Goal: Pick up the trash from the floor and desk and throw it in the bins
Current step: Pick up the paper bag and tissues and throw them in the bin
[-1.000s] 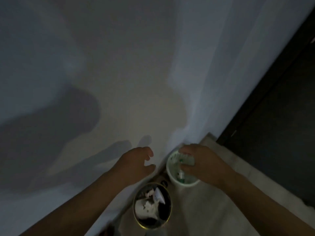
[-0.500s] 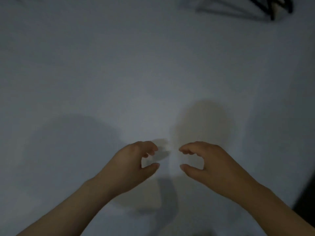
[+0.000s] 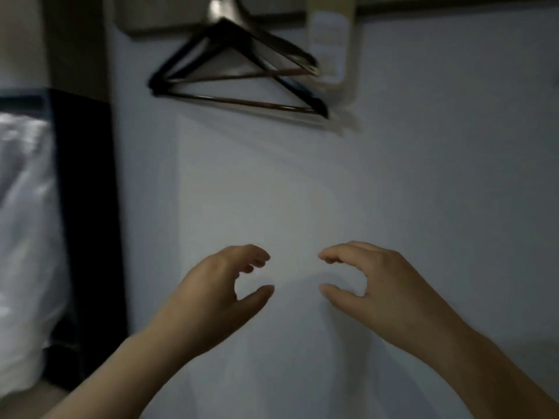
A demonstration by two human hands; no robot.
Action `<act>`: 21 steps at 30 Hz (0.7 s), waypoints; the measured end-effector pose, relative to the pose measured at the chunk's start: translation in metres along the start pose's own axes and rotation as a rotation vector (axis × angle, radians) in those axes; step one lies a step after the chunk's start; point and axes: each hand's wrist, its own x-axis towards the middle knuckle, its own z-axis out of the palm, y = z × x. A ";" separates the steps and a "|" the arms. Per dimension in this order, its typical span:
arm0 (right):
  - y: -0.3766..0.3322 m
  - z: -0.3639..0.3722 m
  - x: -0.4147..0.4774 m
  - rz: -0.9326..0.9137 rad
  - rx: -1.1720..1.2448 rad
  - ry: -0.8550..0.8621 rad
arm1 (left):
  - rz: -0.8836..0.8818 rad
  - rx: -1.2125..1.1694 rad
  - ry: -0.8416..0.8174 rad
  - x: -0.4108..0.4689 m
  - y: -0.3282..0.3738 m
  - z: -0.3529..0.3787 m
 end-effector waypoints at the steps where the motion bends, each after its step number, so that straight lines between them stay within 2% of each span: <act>1: -0.016 0.010 0.011 -0.043 0.022 -0.001 | -0.026 0.038 0.024 -0.010 -0.013 -0.017; 12: -0.263 0.149 0.086 -0.395 0.327 -0.091 | -0.357 0.376 0.162 -0.179 -0.142 -0.227; 21: -0.468 0.242 0.095 -0.648 0.522 -0.210 | -0.644 0.645 0.178 -0.318 -0.200 -0.363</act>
